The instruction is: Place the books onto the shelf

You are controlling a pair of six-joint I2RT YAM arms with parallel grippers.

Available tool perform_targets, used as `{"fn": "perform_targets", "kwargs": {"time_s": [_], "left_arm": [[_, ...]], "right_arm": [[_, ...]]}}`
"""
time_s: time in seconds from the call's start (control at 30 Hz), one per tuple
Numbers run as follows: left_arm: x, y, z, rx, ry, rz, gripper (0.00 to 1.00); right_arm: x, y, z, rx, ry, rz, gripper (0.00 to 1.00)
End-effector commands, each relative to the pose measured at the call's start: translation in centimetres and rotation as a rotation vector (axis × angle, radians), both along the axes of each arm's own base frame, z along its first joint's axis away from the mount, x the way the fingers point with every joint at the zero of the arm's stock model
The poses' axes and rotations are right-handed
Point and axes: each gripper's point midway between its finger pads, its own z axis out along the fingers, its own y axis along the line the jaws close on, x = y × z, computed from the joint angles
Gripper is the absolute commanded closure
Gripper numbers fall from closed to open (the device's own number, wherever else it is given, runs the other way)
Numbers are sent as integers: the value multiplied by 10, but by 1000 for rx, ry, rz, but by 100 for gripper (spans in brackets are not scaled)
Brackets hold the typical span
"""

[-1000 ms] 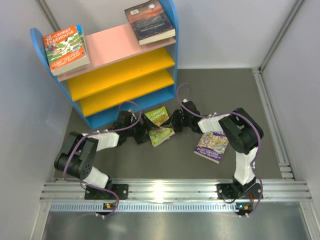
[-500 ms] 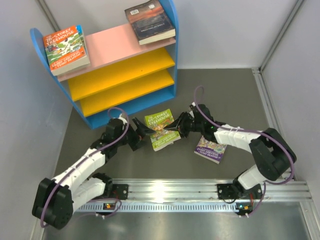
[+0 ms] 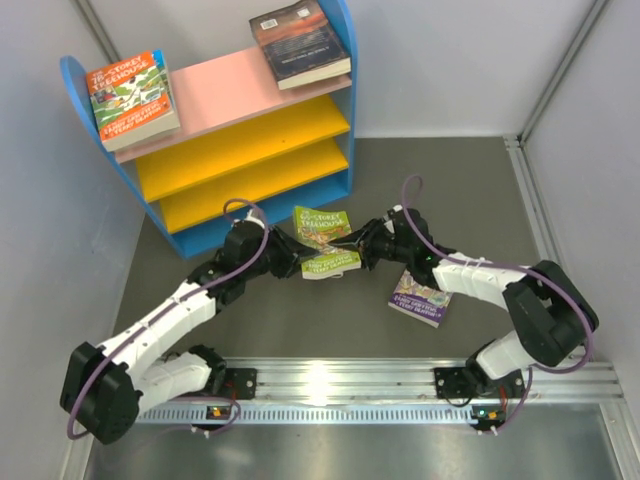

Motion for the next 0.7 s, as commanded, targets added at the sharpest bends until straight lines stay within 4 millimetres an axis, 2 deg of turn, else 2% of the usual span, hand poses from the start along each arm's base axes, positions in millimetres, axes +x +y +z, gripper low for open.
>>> {"fn": "perform_targets", "kwargs": {"time_s": [0.0,0.03,0.07,0.1,0.13,0.17,0.2,0.27,0.3,0.33,0.37,0.4,0.47,0.5,0.63,0.67], "left_arm": [[2,-30,42,-68,-76,-50,73],[3,-32,45,-69,-81,-47,87],[3,-34,46,-67,-82,-50,97],[5,-35,53,-75,-93,-45,100],[7,-33,55,-56,-105,-40,100],[9,-31,58,-38,-122,-33,100],[13,-29,72,-25,-152,-22,100],[22,-24,84,22,-230,-8,100],[28,-24,103,15,-277,-1,100],[31,-23,113,29,-323,-8,100],[37,-21,123,29,-353,-1,100],[42,-19,146,20,-406,3,100],[53,-12,163,16,-445,27,100],[58,-9,178,3,-478,37,100],[75,11,206,-47,-556,96,100],[80,22,213,-57,-575,131,100]], "right_arm": [[0,11,83,211,-159,7,100],[-2,12,86,225,-160,11,100],[-3,11,93,241,-171,13,100],[-3,11,101,250,-185,18,98],[-7,12,106,252,-199,40,88],[-9,10,112,237,-240,55,70],[-9,10,114,207,-238,70,36],[-14,4,123,164,-295,99,18],[-15,1,131,158,-317,102,7],[-17,-2,128,135,-305,103,3],[-17,-9,138,135,-342,95,1],[-18,-12,140,133,-348,90,0],[-20,-20,146,135,-365,82,0],[-22,-23,145,132,-366,80,0],[-27,-37,145,121,-370,69,0],[-29,-43,143,116,-370,63,0]]}}
